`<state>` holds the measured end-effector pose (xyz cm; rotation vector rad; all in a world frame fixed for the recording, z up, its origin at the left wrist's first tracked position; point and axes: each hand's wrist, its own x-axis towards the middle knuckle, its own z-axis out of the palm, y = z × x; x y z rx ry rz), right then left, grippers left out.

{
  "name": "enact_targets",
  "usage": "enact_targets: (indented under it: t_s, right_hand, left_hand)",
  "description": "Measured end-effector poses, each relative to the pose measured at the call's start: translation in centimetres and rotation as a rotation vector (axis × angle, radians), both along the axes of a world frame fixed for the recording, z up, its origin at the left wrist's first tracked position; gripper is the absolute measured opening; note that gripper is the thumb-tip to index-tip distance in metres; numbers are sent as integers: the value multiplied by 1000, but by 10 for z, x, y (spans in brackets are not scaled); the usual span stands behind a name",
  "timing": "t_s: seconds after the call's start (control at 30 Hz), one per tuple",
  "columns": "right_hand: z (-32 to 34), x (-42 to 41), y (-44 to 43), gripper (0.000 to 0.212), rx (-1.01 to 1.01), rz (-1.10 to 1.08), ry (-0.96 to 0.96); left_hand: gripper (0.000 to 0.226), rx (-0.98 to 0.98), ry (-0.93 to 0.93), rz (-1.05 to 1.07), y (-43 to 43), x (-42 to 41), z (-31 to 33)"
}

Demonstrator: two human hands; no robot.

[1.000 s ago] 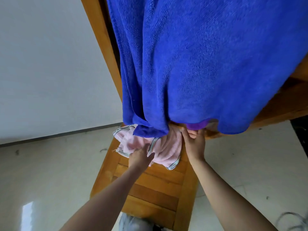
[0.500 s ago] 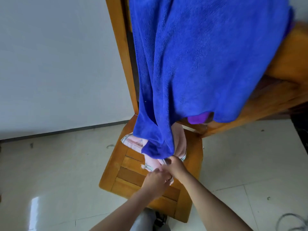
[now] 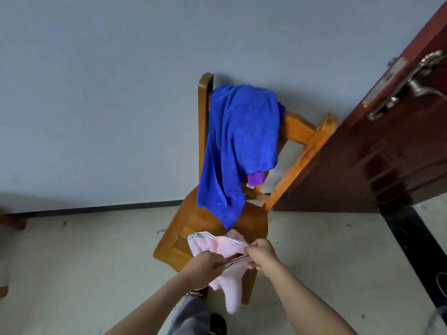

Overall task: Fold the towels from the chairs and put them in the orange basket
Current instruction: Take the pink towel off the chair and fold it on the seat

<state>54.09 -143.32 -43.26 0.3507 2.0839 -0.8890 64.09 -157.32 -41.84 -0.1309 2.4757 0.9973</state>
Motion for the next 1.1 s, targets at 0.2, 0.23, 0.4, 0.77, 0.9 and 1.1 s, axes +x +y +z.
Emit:
enact_targets:
  t_s: [0.2,0.23,0.4,0.77,0.9,1.1]
  right_hand:
    - [78,3,-6,14,-133,-108,92]
    - [86,4,-8,12,-149,-133,108]
    - [123,16,-25,26,-229,-109,47]
    - [187,36,-61,22,-367,285,206]
    - [202,39,-68,31,-467,431,263]
    - [235,47,-86,13,-497,642,336]
  left_hand:
    - [18,96,226,60,-11,-3,101]
    - [22,108,257,59,-13,-3,115]
    - [21,19,368,-39,-22,2,163]
    - [23,-21,545,112,-88,23,261]
    - [21,18,588,177,-108,34,279]
    - [18,49,632,209,-133,52,295]
